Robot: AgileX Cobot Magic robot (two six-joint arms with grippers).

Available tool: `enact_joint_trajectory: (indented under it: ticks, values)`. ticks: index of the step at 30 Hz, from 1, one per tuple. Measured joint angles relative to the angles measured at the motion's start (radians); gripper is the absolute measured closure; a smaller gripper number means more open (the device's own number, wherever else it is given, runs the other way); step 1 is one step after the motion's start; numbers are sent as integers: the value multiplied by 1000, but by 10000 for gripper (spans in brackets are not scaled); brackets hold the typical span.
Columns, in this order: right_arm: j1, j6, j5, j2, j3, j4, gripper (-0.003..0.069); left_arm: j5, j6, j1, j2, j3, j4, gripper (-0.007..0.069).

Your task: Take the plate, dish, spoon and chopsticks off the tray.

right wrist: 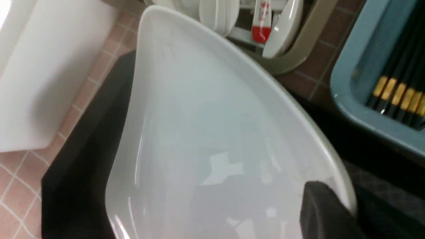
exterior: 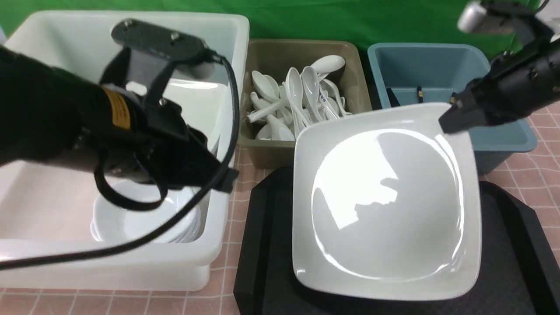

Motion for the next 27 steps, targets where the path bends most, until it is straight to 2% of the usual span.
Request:
enact_joint_trajectory:
  ticks: [6, 10, 12, 13, 17, 20, 27]
  values:
    - [20, 20, 37, -10, -158, 41, 586, 55, 10, 147, 0, -61, 0, 627]
    - [52, 32, 1, 0, -299, 110, 586, 80, 38, 308, -2, -96, -19, 627]
    - [68, 36, -22, 11, -340, 126, 586, 78, 46, 347, -5, -102, -38, 627]
    - [100, 51, -60, 32, -395, 140, 586, 70, 69, 425, -11, -116, -78, 627]
    - [167, 69, -153, 96, -480, 163, 586, 45, 101, 521, -29, -131, -158, 627]
    - [263, 85, -303, 191, -551, 172, 586, 34, 109, 624, -49, -137, -205, 627]
    - [434, 73, -582, 381, -578, 177, 586, 73, 129, 712, -65, -137, -215, 627]
